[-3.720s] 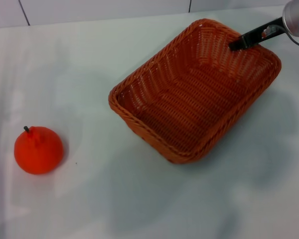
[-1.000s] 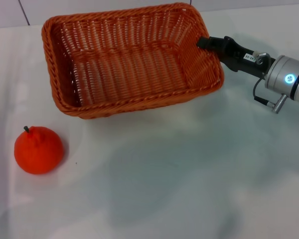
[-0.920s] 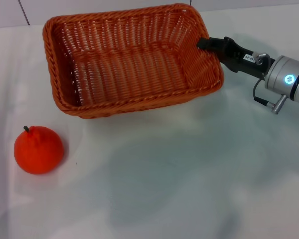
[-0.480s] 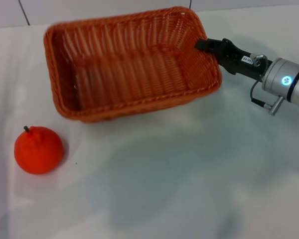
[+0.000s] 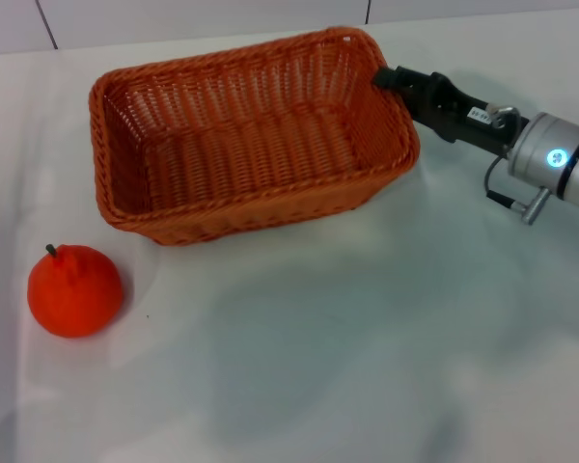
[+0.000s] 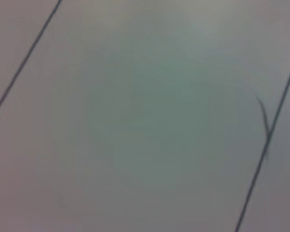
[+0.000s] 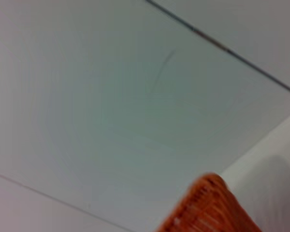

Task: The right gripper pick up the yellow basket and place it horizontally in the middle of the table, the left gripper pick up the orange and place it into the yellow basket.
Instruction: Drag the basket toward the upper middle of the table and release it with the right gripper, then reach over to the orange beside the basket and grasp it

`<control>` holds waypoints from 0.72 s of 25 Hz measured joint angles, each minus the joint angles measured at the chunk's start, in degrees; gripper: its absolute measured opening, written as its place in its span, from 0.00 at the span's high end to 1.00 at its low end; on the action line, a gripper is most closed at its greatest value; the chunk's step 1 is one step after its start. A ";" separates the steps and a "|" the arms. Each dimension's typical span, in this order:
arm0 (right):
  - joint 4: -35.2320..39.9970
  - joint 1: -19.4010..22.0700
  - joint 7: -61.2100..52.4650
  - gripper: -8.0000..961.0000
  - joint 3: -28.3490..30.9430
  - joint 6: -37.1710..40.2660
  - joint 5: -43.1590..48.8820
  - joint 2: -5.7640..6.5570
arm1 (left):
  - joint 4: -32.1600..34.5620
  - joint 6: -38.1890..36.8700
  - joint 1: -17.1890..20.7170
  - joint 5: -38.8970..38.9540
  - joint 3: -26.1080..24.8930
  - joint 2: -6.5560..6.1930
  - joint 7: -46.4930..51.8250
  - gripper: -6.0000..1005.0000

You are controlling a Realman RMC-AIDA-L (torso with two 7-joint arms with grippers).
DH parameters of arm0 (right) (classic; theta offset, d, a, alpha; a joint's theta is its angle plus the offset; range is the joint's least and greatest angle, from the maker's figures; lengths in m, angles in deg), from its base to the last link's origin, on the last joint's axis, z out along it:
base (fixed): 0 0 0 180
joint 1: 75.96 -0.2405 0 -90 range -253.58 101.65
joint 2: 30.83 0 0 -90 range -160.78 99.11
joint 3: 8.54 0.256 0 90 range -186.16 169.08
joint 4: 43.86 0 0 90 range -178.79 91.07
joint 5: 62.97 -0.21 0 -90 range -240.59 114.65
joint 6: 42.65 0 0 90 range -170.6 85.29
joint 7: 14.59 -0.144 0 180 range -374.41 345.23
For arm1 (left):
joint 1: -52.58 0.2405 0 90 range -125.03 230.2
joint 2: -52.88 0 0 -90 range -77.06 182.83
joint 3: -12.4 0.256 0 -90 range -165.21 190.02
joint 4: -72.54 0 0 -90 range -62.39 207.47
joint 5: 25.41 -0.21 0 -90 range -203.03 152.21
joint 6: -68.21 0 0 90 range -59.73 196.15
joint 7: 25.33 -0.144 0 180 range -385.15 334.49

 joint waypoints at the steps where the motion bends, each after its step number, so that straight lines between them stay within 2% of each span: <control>1: 0.12 0.32 0.28 0.56 0.35 -0.45 -0.43 0.03 | 0.28 -0.13 0.09 0.00 0.90 -0.08 0.46 0.35; 8: 3.58 3.87 2.30 0.44 2.87 -6.27 -5.25 0.73 | 5.67 -0.94 0.89 -0.01 6.72 -0.21 10.53 0.35; 10: 5.03 4.84 1.95 0.38 4.26 -7.18 -5.50 0.83 | 7.43 -2.70 1.68 -0.01 7.86 -0.24 13.54 0.35; 12: 5.67 5.59 1.88 0.37 6.22 -7.58 -5.55 1.08 | 10.21 -5.16 2.64 -0.02 10.04 -0.36 17.00 0.34; 15: 5.91 6.35 2.10 0.36 8.33 -7.88 -5.57 1.75 | 16.26 -9.16 4.62 -0.17 16.66 -0.98 24.25 0.34; 16: 6.06 6.57 2.15 0.35 8.92 -7.95 -5.58 2.00 | 16.26 -9.16 4.62 -0.17 16.66 -0.98 24.25 0.34; 18: 6.67 6.95 2.21 0.35 10.07 -8.13 -5.59 2.30 | 23.50 -12.32 6.78 -2.45 26.28 -2.13 31.21 0.34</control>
